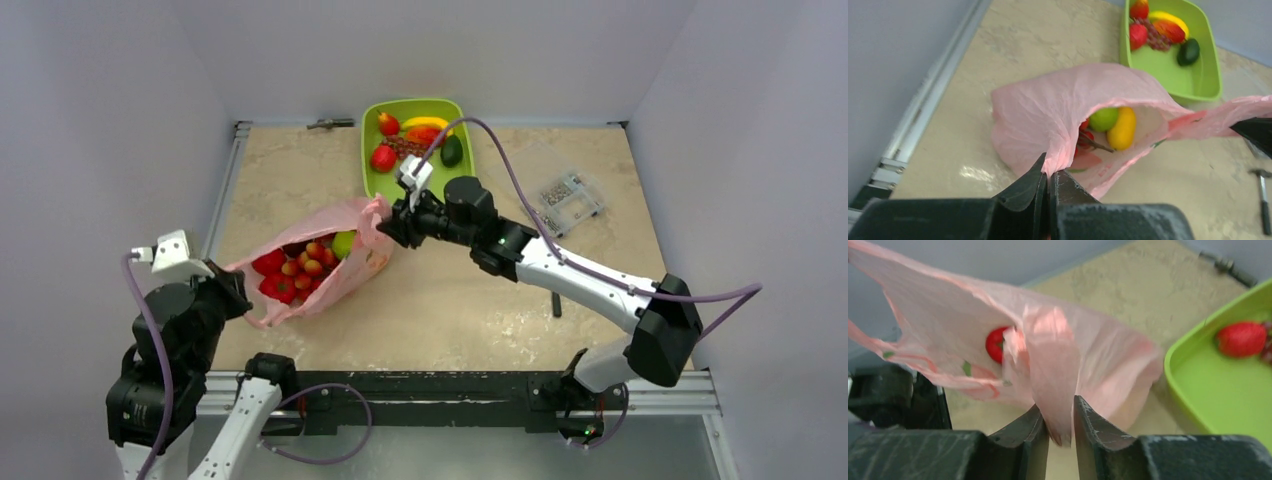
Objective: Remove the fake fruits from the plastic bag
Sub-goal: Adjust the plastic bag at the center of the board.
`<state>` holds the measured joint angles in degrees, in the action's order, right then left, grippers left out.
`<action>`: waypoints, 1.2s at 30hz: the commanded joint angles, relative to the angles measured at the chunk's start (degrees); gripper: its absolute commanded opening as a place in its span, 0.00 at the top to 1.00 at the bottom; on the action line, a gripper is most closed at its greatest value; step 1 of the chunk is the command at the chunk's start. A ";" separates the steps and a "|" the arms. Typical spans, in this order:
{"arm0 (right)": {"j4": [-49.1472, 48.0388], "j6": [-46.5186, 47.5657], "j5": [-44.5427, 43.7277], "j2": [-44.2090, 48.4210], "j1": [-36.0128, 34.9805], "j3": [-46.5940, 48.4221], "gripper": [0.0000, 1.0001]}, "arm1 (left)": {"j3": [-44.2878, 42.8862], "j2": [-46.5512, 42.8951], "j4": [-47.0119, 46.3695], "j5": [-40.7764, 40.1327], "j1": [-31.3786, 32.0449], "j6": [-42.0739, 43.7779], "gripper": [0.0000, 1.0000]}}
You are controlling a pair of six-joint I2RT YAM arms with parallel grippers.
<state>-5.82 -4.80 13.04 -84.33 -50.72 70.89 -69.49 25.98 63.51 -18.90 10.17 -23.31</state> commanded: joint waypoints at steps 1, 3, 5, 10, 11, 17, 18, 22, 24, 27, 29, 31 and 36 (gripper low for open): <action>0.02 -3.80 -2.86 8.55 -0.57 -8.40 0.73 | 4.51 -5.76 8.63 11.80 -0.16 -8.56 1.00; 5.00 -5.19 -7.37 11.47 -1.22 -8.28 0.65 | 5.06 -6.52 11.41 11.34 -0.15 -9.51 1.00; 10.88 -6.68 -8.59 12.93 -1.66 -5.91 0.53 | 4.98 -6.81 12.75 10.51 -0.15 -9.68 1.00; 23.11 -3.58 -19.42 14.01 -12.87 5.64 0.37 | 5.37 -8.72 13.22 10.23 -0.15 -10.23 1.00; 21.87 -4.12 -18.95 14.35 -15.49 6.20 0.35 | 5.53 -9.44 12.92 10.16 -0.15 -10.64 1.00; -3.80 -18.36 -11.02 10.11 -20.66 -2.97 0.54 | 7.34 -14.51 9.17 7.95 -0.15 -11.41 1.00; -8.02 -19.48 -11.05 7.66 -21.64 -2.77 0.60 | 7.85 -15.26 7.75 8.39 -0.15 -11.16 1.00; -13.04 -19.62 -15.44 -5.00 -24.61 2.23 0.75 | 9.71 -17.26 4.87 11.67 -0.15 -8.88 1.00; -13.80 -19.92 -19.09 -10.13 -24.60 4.73 0.80 | 10.04 -17.77 4.80 11.79 -0.16 -7.95 1.00; -15.58 -18.64 -24.14 -16.28 -24.61 7.20 0.81 | 10.40 -19.06 4.88 10.45 -0.15 -7.29 1.00; -16.57 -13.57 -30.13 -19.21 -24.65 8.79 0.80 | 10.63 -20.00 3.81 11.10 -0.15 -6.44 1.00; -18.37 -8.10 -37.54 -21.88 -24.36 9.17 0.76 | 11.29 -20.92 2.05 13.89 -0.15 -5.36 1.00; -10.72 -6.08 -55.04 -26.73 -20.31 10.50 0.73 | 11.32 -21.45 4.49 9.63 -0.15 -8.72 1.00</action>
<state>-17.17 -14.39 -23.11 -111.53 -74.35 78.63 -58.19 4.91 69.12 -7.07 10.20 -30.81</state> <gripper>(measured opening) 0.267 0.006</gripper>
